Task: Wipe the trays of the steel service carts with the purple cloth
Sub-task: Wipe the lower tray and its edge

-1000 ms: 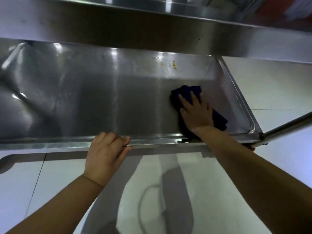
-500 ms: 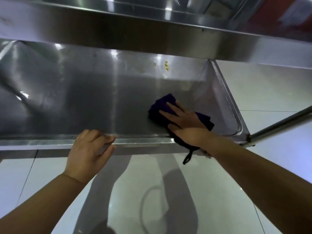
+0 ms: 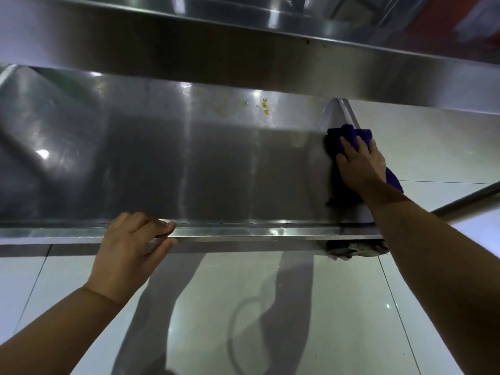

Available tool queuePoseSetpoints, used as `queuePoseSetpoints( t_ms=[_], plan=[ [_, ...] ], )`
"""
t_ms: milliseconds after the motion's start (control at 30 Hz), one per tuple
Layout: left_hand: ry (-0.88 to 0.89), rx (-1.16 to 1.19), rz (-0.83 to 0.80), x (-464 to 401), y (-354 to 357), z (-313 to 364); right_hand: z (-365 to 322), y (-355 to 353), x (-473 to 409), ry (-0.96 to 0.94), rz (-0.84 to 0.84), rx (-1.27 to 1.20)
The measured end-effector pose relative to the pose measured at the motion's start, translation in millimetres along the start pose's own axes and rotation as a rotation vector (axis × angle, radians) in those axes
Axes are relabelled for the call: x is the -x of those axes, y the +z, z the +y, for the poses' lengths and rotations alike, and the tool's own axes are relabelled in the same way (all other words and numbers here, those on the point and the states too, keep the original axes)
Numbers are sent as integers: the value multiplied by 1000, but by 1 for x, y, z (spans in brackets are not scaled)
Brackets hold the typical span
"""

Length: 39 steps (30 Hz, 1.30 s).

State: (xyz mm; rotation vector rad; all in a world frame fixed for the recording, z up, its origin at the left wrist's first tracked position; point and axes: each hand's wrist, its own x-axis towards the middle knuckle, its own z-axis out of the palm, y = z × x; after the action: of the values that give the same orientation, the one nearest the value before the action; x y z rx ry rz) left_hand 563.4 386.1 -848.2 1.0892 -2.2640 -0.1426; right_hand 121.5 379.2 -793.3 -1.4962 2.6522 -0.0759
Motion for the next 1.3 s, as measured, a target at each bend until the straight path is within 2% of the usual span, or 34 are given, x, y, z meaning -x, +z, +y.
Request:
queuePoseSetpoints(
  t_ms=[100, 200, 267, 367, 533, 633, 767, 933, 1167, 1300],
  plan=[
    [11, -16, 3, 3, 2, -1, -18, 10, 32, 3, 15, 5],
    [15, -44, -6, 3, 3, 2, -52, 17, 67, -87, -60, 71],
    [21, -69, -9, 1, 1, 6, -80, 20, 89, -188, -126, 103],
    [46, -94, -11, 0, -3, 7, -111, 26, 122, -409, -136, 117],
    [42, -84, -70, 0, -8, 6, -87, 28, 142, -522, -62, 118],
    [36, -72, -66, -1, -9, 9, -51, 22, 144, -426, -48, 104],
    [24, -49, -54, -2, -9, 11, -3, 12, 138, -178, -28, 82],
    [-31, -14, -35, -3, -8, 13, -1, 10, 105, -3, -78, 129],
    [-70, -39, -23, -7, -8, 15, -14, 6, 28, 22, 25, 16],
    [-69, -69, -27, -6, -3, 11, -30, 4, -9, 52, -16, 35]
  ],
)
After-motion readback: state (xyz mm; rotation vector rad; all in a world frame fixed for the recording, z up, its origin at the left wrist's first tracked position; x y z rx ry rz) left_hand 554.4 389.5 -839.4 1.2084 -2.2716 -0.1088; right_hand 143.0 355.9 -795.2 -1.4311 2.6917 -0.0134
